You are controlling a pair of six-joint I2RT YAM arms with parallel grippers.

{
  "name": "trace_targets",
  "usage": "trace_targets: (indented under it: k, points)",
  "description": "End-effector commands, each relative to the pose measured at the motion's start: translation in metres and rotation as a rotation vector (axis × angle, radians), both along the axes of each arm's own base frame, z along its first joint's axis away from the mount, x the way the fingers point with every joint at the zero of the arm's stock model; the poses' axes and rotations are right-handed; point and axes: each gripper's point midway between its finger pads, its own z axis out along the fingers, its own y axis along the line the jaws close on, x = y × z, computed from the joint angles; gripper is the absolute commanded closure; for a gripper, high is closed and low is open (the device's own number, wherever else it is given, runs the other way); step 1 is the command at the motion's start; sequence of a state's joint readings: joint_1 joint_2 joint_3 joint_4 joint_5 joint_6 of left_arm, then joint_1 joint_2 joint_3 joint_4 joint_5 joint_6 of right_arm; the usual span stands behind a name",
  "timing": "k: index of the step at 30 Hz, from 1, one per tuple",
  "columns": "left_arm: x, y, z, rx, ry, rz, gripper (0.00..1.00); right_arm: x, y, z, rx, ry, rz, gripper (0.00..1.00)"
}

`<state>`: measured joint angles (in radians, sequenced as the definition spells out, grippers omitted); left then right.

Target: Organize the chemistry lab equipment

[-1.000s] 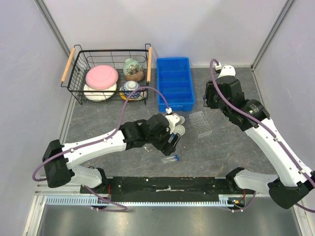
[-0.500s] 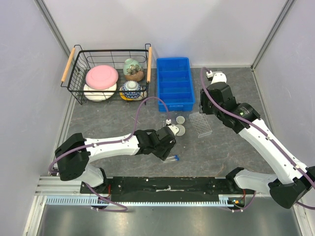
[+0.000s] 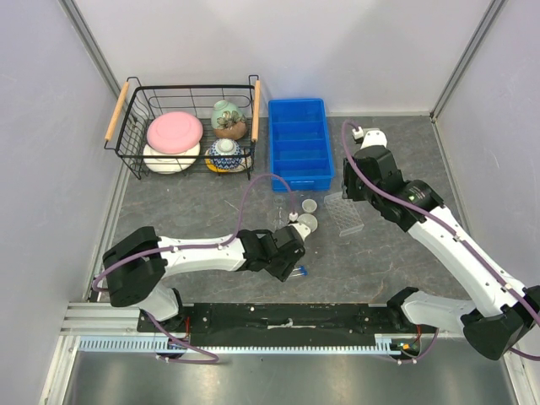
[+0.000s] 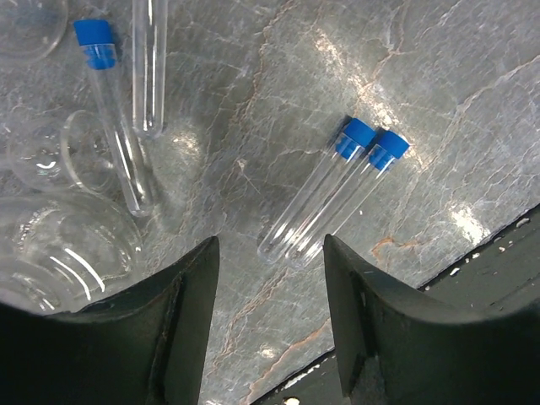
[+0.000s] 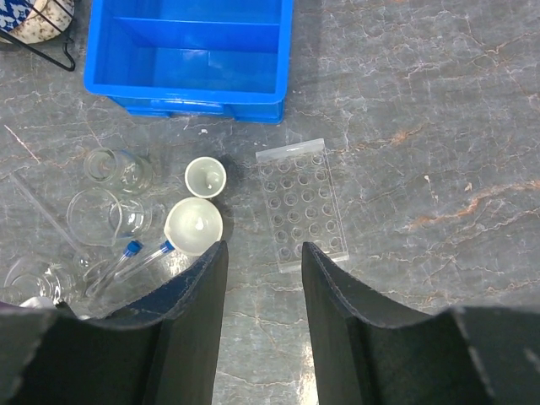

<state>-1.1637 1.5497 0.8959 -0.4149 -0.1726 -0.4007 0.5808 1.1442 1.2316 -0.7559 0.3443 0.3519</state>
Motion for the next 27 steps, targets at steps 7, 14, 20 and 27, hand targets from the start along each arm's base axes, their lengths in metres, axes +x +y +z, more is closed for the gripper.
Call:
trace_targets:
  k: [7,14,20,27]
  points:
    - [-0.005,-0.015,-0.006,-0.025,0.004,0.004,0.43,0.001,0.001,0.002,0.018,-0.035,0.003,0.52]
    - [-0.004,-0.014,-0.012,-0.006,0.0,0.007,0.44,0.001,0.001,-0.002,0.012,-0.034,0.007,0.53]
    - [-0.004,-0.016,-0.015,0.003,0.0,-0.001,0.48,0.0,0.002,-0.008,0.004,-0.024,0.011,0.53]
    - [-0.007,-0.02,-0.016,0.002,0.009,-0.01,0.52,0.0,0.002,-0.013,-0.001,-0.015,0.013,0.53]
